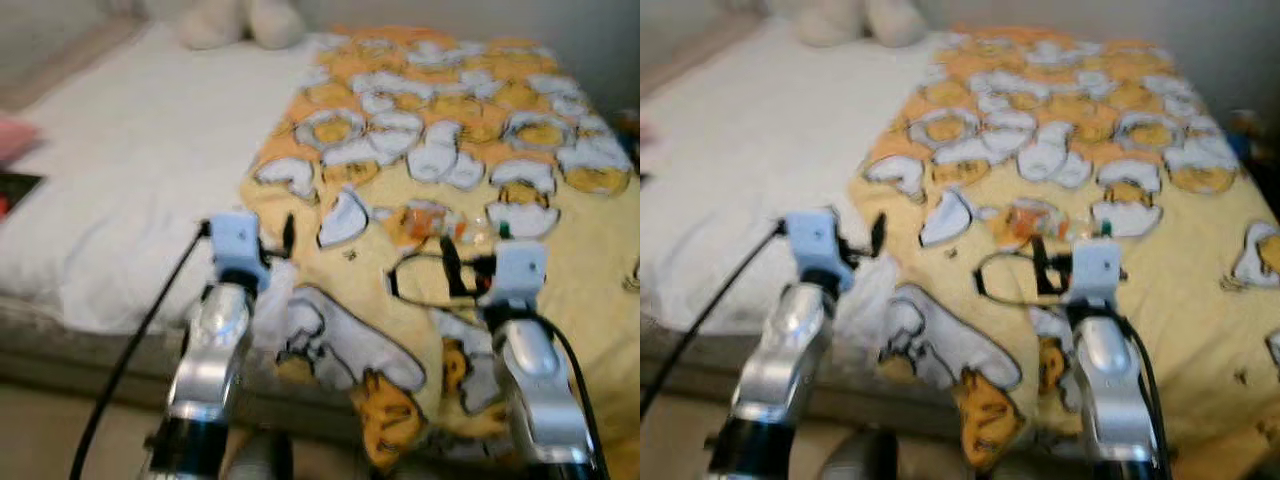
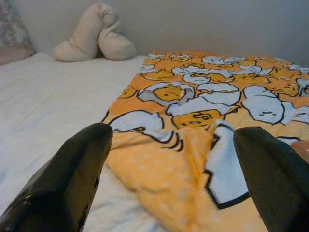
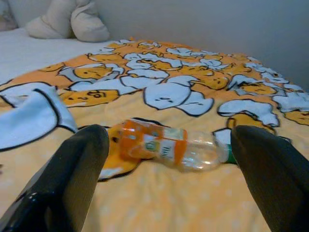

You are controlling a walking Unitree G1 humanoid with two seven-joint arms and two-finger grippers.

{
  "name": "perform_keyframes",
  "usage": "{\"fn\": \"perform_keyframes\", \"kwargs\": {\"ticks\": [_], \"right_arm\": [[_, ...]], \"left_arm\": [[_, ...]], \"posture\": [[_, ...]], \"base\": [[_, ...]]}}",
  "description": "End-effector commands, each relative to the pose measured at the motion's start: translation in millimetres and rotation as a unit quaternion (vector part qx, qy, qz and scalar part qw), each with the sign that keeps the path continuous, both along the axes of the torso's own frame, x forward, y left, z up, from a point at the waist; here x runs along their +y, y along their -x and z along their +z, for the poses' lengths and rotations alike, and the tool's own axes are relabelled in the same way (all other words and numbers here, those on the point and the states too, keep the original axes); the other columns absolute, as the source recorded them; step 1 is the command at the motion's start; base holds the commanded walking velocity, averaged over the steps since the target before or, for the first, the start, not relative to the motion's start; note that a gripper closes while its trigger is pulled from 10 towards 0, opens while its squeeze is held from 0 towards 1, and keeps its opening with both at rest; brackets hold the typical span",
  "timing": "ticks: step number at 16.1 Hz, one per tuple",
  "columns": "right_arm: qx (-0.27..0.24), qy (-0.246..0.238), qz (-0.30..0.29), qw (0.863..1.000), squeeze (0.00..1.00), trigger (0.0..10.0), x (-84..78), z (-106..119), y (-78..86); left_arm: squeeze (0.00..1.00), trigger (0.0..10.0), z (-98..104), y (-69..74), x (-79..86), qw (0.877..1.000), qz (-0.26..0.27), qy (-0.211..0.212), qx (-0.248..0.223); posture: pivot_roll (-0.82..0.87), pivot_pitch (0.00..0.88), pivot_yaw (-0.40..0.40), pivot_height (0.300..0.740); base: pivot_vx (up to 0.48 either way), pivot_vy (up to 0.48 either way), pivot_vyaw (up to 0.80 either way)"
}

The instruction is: Clean up the room

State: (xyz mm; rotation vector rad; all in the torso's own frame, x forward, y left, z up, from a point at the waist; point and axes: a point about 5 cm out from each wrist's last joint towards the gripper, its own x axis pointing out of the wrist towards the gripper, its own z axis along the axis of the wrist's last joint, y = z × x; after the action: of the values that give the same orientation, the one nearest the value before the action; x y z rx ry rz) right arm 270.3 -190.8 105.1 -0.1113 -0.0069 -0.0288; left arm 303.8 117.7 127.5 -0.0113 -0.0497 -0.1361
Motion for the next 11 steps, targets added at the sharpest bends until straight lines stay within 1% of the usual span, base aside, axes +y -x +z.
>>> {"fn": "perform_keyframes", "kwargs": {"ticks": [1, 2, 4, 5, 7, 8, 9, 10, 11], "right_arm": [[-0.004, -0.007, -0.013, 1.000, 0.08, 10.0, -1.9, -0.7, 1.2], [-0.004, -0.007, -0.014, 1.000, 0.08, 10.0, -1.7, -0.7, 1.6], [-0.005, -0.005, -0.009, 1.000, 0.09, 10.0, 1.4, -1.4, 2.7], [-0.007, -0.003, -0.009, 1.000, 0.05, 10.0, 1.7, -1.9, 2.4], [-0.012, -0.004, -0.011, 1.000, 0.02, 10.0, 1.6, -1.5, 2.0], [-0.013, -0.003, -0.010, 1.000, 0.02, 10.0, 1.4, -1.0, 1.8], [-0.013, -0.003, -0.010, 1.000, 0.02, 10.0, 1.6, -0.7, 1.3], [-0.014, -0.003, -0.009, 1.000, 0.02, 10.0, 1.7, -0.5, 0.7], [-0.015, -0.003, -0.009, 1.000, 0.02, 10.0, 1.5, -0.1, -0.1]], "left_arm": [[0.00, 10.0, 4.6, -8.1, 1.0, 1.000, -0.011, -0.013, -0.004], [0.00, 10.0, 4.5, -8.8, 1.0, 1.000, -0.013, -0.013, -0.003], [0.00, 10.0, 4.7, -10.5, -6.1, 0.999, -0.036, -0.022, -0.006], [0.00, 10.0, 4.2, -12.0, -7.9, 0.999, -0.043, -0.021, -0.007], [0.00, 10.0, 2.9, -13.8, -7.8, 0.999, -0.045, -0.022, -0.004], [0.00, 10.0, 5.0, -13.5, -8.2, 0.998, -0.051, -0.016, -0.015], [0.00, 10.0, 6.0, -13.1, -7.7, 0.998, -0.049, -0.014, -0.021], [0.00, 10.0, 6.8, -12.8, -9.1, 0.998, -0.055, -0.020, -0.023], [0.00, 10.0, 10.7, -11.4, -10.4, 0.997, -0.063, -0.006, -0.037]], "posture": [[-0.19, 0.000, 0.046, 0.697], [-0.19, 0.000, 0.046, 0.697], [-0.20, 0.000, 0.054, 0.697], [-0.20, 0.000, 0.055, 0.697], [-0.20, 0.000, 0.056, 0.697], [-0.20, 0.000, 0.054, 0.697], [-0.20, 0.000, 0.052, 0.697], [-0.20, 0.000, 0.050, 0.697], [-0.20, 0.000, 0.049, 0.697]], "base": [[0.000, -0.442, 0.59], [0.000, -0.442, 0.59], [0.000, -0.441, 0.60], [0.000, -0.416, 0.54], [0.251, -0.405, 0.00], [0.251, -0.405, 0.00], [0.000, 0.000, 0.00], [0.000, 0.000, 0.00], [0.000, 0.000, 0.00]]}}
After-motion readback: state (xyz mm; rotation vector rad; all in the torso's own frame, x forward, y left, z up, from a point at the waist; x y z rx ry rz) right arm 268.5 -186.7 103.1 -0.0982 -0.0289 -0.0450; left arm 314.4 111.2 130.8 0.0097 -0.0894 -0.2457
